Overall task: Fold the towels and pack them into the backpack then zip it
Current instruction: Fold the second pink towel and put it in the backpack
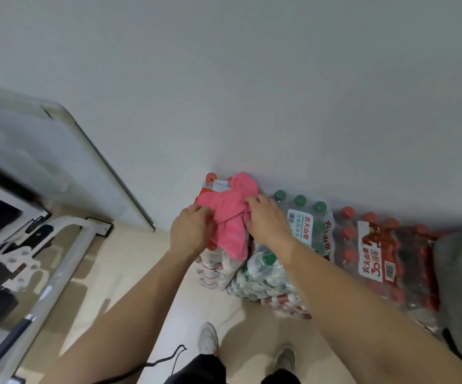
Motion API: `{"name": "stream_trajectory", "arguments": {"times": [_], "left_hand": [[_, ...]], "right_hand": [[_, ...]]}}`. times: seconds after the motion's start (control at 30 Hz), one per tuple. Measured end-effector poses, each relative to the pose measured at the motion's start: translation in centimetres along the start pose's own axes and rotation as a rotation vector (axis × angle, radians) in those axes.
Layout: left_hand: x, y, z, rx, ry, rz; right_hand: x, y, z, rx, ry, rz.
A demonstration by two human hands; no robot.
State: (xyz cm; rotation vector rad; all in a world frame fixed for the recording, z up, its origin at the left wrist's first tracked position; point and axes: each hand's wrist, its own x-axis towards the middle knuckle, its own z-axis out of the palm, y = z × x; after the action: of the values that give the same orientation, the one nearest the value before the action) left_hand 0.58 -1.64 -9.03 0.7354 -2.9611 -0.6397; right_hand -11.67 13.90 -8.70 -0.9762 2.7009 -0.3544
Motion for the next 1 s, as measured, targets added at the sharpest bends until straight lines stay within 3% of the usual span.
{"name": "stream_trajectory", "arguments": {"times": [0.4, 0.53, 0.67, 0.83, 1.0], "left_hand": [[1.0, 3.2, -6.0, -0.470, 0.118, -0.145], [1.9, 5.3, -7.0, -0.644, 0.097, -0.206], [2.2, 6.8, -7.5, -0.736, 0.046, -0.226], [1.5, 7.4, -8.4, -0.865, -0.079, -0.213], [1.1, 7.1, -8.5, -0.866, -0.139, -0.070]], "right_hand": [[0.1, 1.2, -7.4, 0.125, 0.270, 0.020], [-1.9, -0.8, -8.0, 0.421, 0.097, -0.093], [-3.3, -2.1, -7.3, 0.536, -0.040, -0.145], [-2.7, -1.6, -6.8, 0.514, -0.005, -0.126], [-1.9, -0.2, -7.8, 0.510, 0.028, -0.102]]}}
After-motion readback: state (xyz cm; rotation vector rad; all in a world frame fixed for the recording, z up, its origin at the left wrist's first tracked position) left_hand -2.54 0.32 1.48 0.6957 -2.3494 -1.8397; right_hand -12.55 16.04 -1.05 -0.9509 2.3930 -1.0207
